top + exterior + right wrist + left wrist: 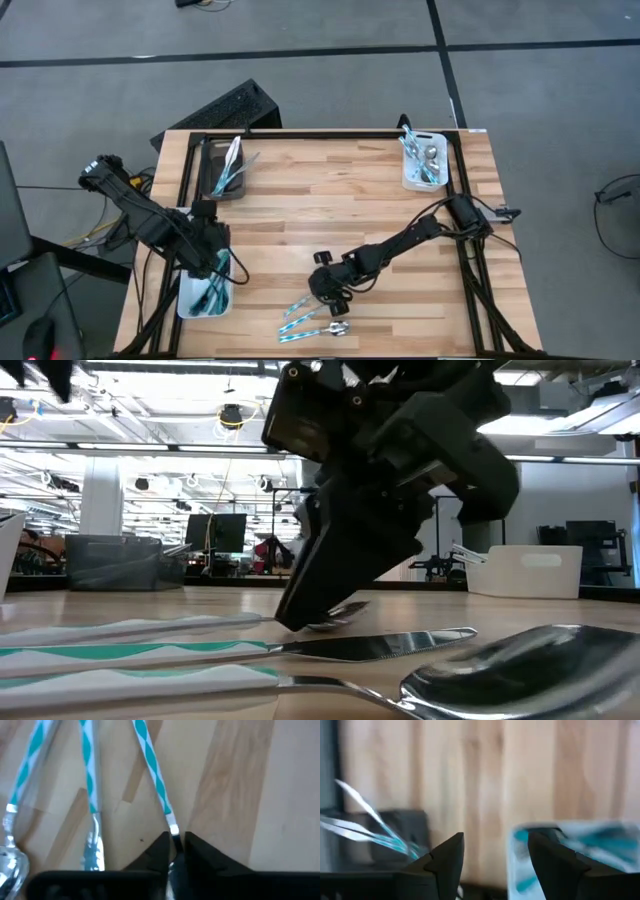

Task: Sort silverware by color (type)
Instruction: Put the blue white spoon into the right white bin

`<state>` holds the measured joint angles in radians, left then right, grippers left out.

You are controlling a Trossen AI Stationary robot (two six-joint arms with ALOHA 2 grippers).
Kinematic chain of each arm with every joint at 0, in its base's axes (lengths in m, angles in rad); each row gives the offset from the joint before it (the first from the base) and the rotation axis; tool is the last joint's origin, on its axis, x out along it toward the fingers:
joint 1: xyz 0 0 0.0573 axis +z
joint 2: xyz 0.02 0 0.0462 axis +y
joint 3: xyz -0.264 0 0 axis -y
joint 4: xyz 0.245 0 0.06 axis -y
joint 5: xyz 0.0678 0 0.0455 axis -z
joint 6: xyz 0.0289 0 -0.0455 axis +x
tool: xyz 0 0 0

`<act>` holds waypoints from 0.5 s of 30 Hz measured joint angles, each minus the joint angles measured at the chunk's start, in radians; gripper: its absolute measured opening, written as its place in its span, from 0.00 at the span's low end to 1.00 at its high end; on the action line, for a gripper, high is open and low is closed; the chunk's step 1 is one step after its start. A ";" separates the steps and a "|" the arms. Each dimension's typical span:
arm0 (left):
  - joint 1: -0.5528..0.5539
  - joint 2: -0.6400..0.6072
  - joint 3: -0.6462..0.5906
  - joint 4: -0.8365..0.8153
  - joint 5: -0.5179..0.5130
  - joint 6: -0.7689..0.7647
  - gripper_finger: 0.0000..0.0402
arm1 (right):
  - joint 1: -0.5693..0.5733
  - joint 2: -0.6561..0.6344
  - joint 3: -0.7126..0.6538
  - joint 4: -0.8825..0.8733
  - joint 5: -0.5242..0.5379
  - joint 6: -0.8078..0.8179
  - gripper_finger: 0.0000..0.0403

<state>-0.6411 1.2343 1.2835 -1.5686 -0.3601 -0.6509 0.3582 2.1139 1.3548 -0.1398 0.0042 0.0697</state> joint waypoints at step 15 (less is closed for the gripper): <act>0.005 0.000 -0.117 0.325 -0.423 -0.113 0.52 | -0.022 -0.148 -0.004 -0.171 0.317 0.307 0.04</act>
<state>-0.6357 1.2343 1.1666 -1.2432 -0.7827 -0.7635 0.3365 1.9661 1.3512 -0.3112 0.3212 0.3770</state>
